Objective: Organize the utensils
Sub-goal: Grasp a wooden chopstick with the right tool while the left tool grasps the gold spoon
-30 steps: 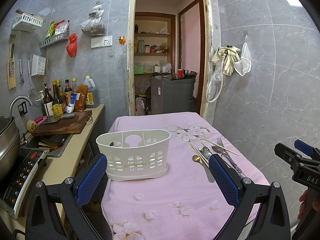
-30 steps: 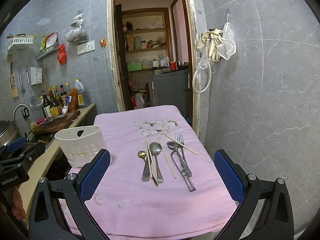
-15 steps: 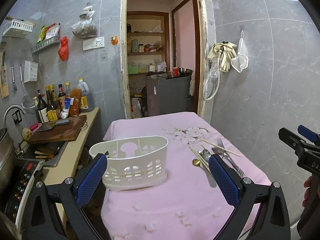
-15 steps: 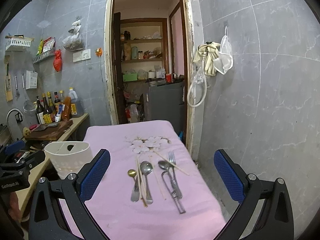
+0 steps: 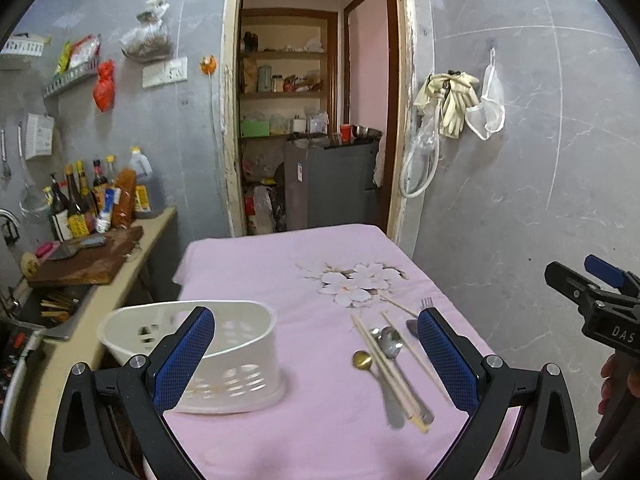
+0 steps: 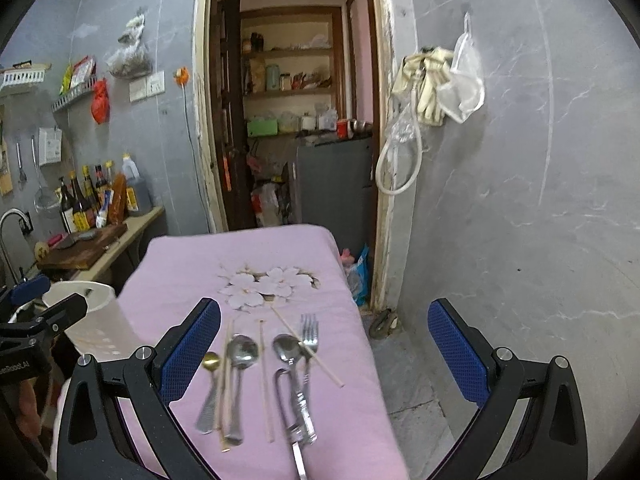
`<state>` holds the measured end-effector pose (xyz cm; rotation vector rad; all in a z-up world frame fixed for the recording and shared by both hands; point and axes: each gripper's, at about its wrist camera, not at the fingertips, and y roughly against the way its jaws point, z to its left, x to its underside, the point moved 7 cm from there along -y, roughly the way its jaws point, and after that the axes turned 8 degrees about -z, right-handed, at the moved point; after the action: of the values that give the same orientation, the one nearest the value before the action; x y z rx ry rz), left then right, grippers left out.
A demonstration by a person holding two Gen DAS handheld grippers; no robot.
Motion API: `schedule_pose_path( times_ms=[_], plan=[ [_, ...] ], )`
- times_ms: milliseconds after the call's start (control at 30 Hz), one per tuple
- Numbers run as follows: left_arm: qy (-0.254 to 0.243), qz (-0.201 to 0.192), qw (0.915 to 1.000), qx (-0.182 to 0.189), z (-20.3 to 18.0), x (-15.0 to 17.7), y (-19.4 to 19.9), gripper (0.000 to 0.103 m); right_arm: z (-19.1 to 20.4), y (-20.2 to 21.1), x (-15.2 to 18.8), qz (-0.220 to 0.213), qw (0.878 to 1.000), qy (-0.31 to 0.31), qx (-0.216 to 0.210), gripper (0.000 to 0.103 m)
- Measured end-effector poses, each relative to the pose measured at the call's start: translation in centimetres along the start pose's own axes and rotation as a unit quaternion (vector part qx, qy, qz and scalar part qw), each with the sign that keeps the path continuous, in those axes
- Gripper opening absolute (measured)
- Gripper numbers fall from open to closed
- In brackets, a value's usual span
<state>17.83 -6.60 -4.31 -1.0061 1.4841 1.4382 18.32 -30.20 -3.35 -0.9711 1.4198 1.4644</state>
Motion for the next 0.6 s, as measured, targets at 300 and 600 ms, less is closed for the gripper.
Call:
schedule_pose_path(
  times_ms=[300,600],
  plan=[
    [0.05,0.073,0.996,-0.013,-1.9,2.7,-7.3,0.102,-1.1,-9.1,1.9,0.057,0.996,-0.004,-0.064,0.101],
    [0.079,0.152,0.9849,-0.023,-2.9,7.7,-12.1,0.075,2.5,-16.9,6.0,0.124,0.978,0.017,-0.165,0.061]
  ],
)
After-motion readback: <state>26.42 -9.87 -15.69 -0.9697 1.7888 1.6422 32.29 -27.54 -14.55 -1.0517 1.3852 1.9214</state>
